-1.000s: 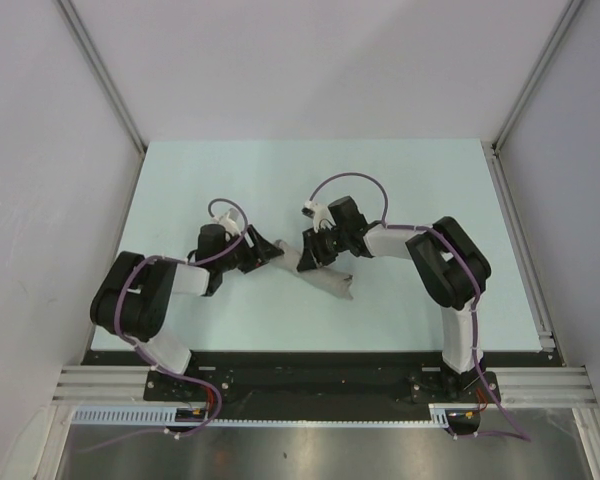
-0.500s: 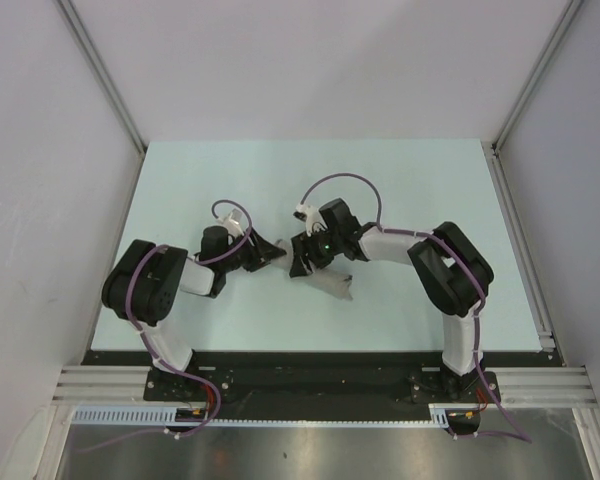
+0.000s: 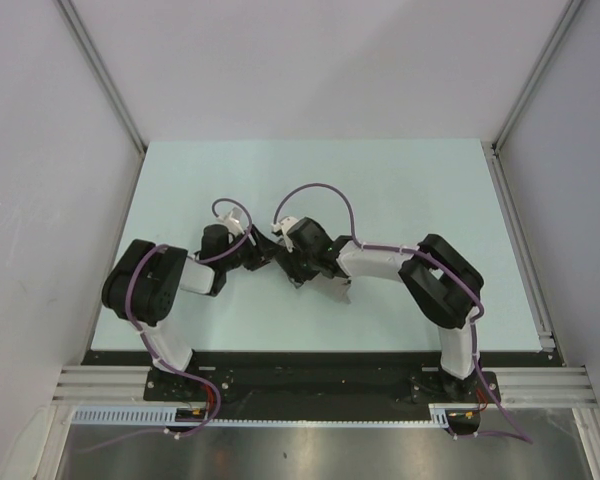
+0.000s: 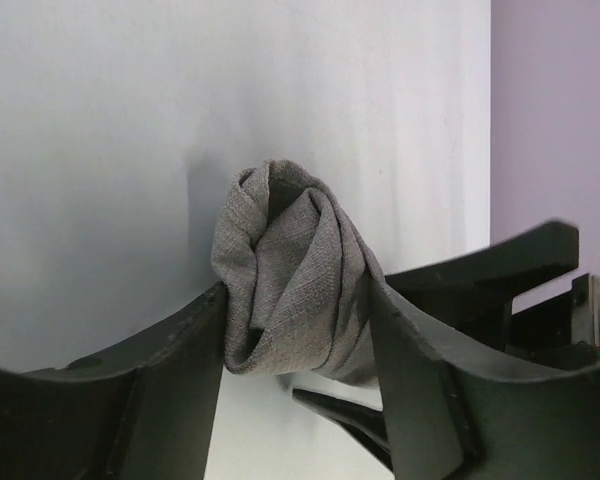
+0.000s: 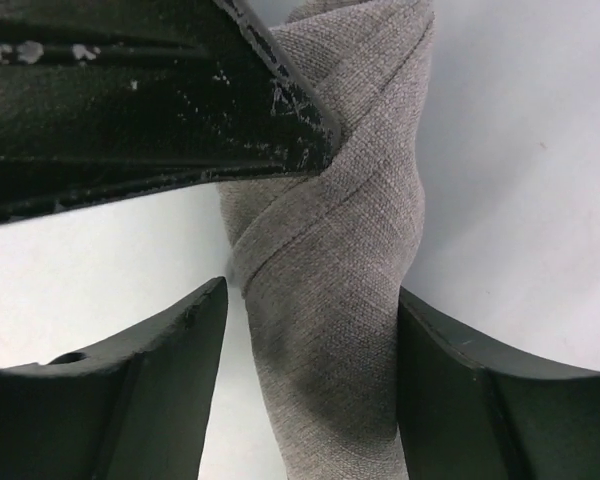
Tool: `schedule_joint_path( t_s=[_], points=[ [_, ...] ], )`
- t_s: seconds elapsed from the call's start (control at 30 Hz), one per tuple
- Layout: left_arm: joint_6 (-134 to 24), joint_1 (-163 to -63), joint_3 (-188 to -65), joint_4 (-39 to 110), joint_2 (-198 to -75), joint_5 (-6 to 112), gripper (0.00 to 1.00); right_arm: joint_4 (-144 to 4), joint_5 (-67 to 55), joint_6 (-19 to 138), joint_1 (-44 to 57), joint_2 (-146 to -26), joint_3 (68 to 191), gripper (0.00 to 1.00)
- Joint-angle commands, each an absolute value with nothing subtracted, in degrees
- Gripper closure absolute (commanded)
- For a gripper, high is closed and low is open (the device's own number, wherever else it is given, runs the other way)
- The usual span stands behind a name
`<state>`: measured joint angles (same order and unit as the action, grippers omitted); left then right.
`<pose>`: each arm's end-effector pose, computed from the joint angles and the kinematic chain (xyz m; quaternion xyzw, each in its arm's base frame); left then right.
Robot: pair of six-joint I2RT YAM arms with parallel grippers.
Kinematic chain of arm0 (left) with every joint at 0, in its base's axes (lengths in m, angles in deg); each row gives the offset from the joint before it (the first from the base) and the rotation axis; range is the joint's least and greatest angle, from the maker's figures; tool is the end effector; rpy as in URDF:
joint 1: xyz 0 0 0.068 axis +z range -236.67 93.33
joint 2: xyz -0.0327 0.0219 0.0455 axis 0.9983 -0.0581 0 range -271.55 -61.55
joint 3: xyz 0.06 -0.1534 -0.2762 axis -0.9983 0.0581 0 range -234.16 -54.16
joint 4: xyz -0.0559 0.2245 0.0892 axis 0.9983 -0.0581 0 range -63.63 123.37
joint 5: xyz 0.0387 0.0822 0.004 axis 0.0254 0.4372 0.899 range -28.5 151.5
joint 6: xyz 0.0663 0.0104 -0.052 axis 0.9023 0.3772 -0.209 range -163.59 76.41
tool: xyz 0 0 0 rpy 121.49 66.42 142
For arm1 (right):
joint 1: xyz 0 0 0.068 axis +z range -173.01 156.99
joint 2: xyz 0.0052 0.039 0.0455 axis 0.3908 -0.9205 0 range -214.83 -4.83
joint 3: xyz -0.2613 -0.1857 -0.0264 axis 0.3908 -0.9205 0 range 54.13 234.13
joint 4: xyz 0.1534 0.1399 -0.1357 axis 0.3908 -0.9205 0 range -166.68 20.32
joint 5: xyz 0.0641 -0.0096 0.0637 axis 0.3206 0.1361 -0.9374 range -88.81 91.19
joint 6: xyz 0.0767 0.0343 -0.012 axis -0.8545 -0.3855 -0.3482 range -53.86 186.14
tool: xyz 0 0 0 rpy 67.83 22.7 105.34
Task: Fold the napkin, place the utensils inside, and roll it up
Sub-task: Roll the napkin with the utensil
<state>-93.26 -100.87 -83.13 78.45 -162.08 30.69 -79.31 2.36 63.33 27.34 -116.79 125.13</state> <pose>0.3114 -0.1182 0.1611 -0.1165 0.8233 -0.4601 0.3112 0.2854 0.3419 0.1842 -0.3763 0.8629 0.1423 0.3059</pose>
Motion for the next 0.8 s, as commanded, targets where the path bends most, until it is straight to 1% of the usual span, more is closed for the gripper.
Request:
schedule_joint_path(
  t_s=[0.0, 0.03, 0.1, 0.13, 0.2, 0.23, 0.5, 0.67, 0.73, 0.77],
  points=[
    [-92.6, -101.2, -85.7, 77.2, -158.9, 30.6, 0.35, -87.7, 13.1, 62.0, 26.7, -119.9, 124.5, 0.41],
    [-92.4, -100.7, -85.9, 75.8, -158.5, 30.9, 0.30, -87.7, 13.8, 61.5, 26.4, -119.9, 124.1, 0.44],
    [-92.0, -100.0, -85.9, 74.7, -157.3, 31.6, 0.27, -87.9, 14.5, 60.1, 25.7, -119.7, 123.8, 0.51],
    [-92.0, -99.1, -85.7, 73.8, -156.9, 31.7, 0.25, -87.9, 15.5, 59.5, 25.1, -119.6, 123.7, 0.51],
    [-91.8, -97.9, -85.4, 73.0, -155.7, 31.9, 0.23, -88.7, 16.3, 58.7, 24.2, -119.3, 123.8, 0.52],
    [-91.7, -96.7, -85.1, 72.2, -155.2, 31.8, 0.21, -88.9, 17.0, 58.4, 23.1, -119.3, 123.9, 0.52],
    [-89.7, -94.5, -84.1, 67.0, -148.6, 34.8, 0.15, -90.2, 19.4, 57.6, 17.0, -120.2, 125.4, 0.54],
    [-89.6, -94.5, -84.7, 63.3, -143.7, 36.3, 0.11, -89.2, 18.3, 57.7, 14.3, -120.9, 126.3, 0.52],
    [-88.7, -94.5, -85.3, 60.5, -142.0, 37.2, 0.10, -88.4, 15.5, 58.1, 14.2, -119.8, 126.3, 0.47],
    [-88.0, -94.5, -85.4, 59.4, -140.1, 37.6, 0.10, -87.7, 14.3, 58.5, 14.2, -119.3, 126.4, 0.41]
  ],
)
